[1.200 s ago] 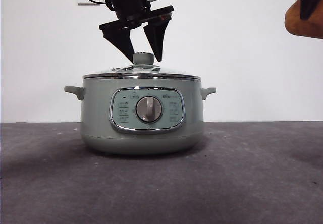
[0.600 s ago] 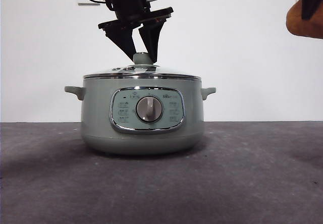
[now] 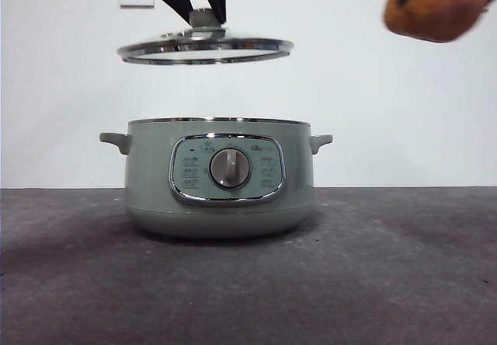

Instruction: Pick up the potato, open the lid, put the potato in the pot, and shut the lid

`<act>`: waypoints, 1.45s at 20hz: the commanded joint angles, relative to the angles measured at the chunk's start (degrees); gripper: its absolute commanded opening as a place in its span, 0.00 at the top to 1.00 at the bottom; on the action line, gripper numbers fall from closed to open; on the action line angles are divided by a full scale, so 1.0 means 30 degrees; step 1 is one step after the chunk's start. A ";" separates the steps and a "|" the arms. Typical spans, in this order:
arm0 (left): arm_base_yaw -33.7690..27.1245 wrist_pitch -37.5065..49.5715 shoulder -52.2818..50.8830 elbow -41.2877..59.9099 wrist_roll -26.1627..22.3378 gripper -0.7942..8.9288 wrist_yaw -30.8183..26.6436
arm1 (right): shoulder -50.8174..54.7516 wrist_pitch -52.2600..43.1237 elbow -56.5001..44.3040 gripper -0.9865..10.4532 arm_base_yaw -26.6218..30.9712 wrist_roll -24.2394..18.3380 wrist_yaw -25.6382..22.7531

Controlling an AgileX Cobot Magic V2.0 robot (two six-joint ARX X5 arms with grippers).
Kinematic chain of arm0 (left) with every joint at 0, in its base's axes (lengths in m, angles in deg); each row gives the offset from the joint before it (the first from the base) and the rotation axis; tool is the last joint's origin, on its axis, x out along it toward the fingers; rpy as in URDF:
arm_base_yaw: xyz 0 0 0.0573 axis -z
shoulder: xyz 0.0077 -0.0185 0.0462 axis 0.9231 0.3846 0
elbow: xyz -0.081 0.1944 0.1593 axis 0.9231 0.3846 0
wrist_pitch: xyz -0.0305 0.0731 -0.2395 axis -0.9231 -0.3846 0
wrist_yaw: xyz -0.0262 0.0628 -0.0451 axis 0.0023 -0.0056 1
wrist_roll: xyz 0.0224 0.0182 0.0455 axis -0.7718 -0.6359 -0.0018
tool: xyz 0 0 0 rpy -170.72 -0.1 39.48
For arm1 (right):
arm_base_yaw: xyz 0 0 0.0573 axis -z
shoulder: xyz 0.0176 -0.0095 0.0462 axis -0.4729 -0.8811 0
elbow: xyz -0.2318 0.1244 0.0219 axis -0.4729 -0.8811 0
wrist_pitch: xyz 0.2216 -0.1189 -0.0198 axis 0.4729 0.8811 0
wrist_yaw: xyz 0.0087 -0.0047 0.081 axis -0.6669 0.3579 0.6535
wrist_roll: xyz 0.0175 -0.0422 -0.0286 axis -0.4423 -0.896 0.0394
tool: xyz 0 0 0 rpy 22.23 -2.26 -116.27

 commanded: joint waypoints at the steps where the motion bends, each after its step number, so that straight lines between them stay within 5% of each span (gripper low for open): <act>1: -0.0736 -0.0073 -0.0277 -0.0233 -0.0437 0.93 -0.0066 | -0.2244 -0.0189 0.2142 0.92 -0.0583 0.0138 0.0430; 10: -0.4189 -0.0976 -0.0291 -0.0233 -0.0678 0.93 -0.0124 | -1.2305 -0.1370 1.1132 0.92 -0.3563 0.0262 0.0364; 13: -0.5435 -0.0801 -0.0291 -0.0233 -0.0670 0.93 -0.0073 | -1.4710 -0.1829 1.2932 0.92 -0.4350 0.0401 -0.1647; 15: -0.6091 -0.0714 -0.0291 -0.0233 -0.0670 0.93 -0.0044 | -1.5883 -0.2514 1.3668 0.92 -0.4641 0.0386 -0.2878; 29: -0.7439 0.0160 -0.0291 -0.0233 -0.0750 0.93 0.0109 | -1.8943 -0.5078 1.3945 0.91 -0.5064 0.0889 -0.3388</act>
